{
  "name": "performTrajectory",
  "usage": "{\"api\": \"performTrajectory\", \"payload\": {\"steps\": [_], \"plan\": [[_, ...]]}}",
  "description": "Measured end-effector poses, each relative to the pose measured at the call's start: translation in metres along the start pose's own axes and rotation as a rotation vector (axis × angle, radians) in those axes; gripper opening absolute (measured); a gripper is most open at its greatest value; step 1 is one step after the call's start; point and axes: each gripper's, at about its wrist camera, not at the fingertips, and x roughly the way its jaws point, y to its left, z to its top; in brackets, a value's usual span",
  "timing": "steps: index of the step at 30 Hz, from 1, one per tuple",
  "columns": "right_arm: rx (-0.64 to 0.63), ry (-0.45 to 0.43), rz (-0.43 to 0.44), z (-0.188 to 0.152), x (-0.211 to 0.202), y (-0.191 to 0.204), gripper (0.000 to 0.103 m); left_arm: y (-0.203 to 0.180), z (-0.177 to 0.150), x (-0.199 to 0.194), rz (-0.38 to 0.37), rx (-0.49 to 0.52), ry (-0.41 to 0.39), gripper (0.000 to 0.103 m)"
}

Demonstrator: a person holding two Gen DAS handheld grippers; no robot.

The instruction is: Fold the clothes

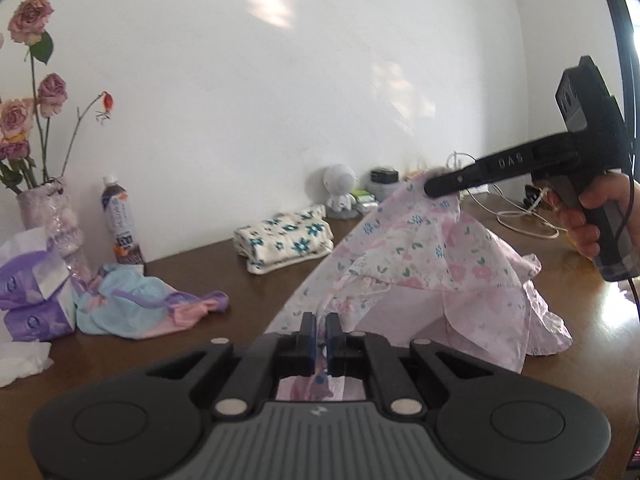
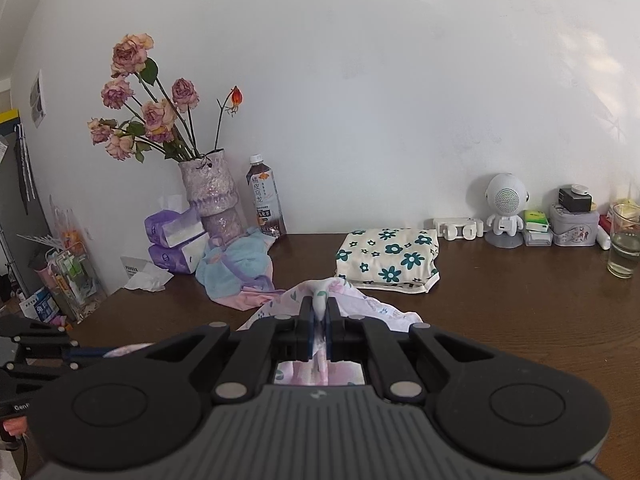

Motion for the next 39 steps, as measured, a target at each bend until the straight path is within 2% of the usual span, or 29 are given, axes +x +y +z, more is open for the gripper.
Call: {"api": "performTrajectory", "payload": {"steps": [9,17,27,39], "plan": [[0.01,0.045,-0.013,0.017,0.061,0.012,0.004,0.05,0.005,0.024,0.055,-0.097,-0.012,0.004],[0.025,0.134,-0.008,0.018,0.137,0.024,0.005,0.104,-0.011,0.056,0.123,-0.218,0.037,0.004],[0.028,0.212,-0.027,-0.004,0.214,0.036,0.006,0.141,-0.028,0.102,0.24,-0.189,0.111,0.004],[0.02,0.271,-0.045,-0.021,0.251,0.039,0.007,0.157,-0.047,0.13,0.243,-0.187,0.203,0.004]]}}
